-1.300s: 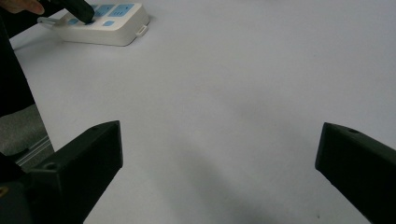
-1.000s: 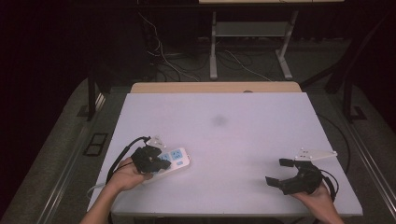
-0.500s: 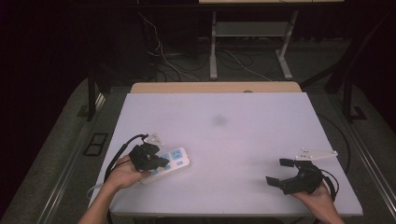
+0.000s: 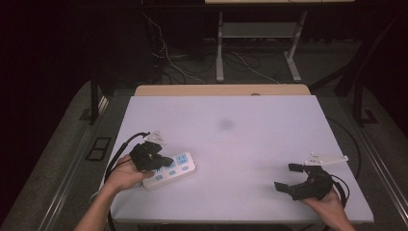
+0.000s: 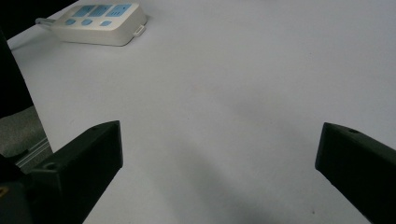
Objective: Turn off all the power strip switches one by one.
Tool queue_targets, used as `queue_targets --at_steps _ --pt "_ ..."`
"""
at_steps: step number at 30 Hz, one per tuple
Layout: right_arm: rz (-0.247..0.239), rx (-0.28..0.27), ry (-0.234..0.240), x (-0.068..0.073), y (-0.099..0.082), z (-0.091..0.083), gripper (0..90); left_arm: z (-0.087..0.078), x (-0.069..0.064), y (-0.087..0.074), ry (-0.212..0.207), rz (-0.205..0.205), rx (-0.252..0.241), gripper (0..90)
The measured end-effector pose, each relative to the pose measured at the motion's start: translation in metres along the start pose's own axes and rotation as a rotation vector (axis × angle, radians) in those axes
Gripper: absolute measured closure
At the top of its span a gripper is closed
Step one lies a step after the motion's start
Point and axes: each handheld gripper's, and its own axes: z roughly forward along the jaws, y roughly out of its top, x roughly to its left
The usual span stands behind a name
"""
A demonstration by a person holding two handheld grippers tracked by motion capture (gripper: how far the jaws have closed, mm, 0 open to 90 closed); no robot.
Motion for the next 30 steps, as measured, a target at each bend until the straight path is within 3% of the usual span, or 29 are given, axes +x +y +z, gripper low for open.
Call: queue_targets --at_steps 20,30 --pt "0.002 -0.001 0.001 0.000 0.000 0.000 0.6 0.006 -0.006 0.027 -0.008 0.054 -0.003 89.2" --pt "0.002 0.000 0.000 0.000 0.000 0.000 0.6 0.022 -0.013 0.036 -0.029 0.075 0.026 89.2"
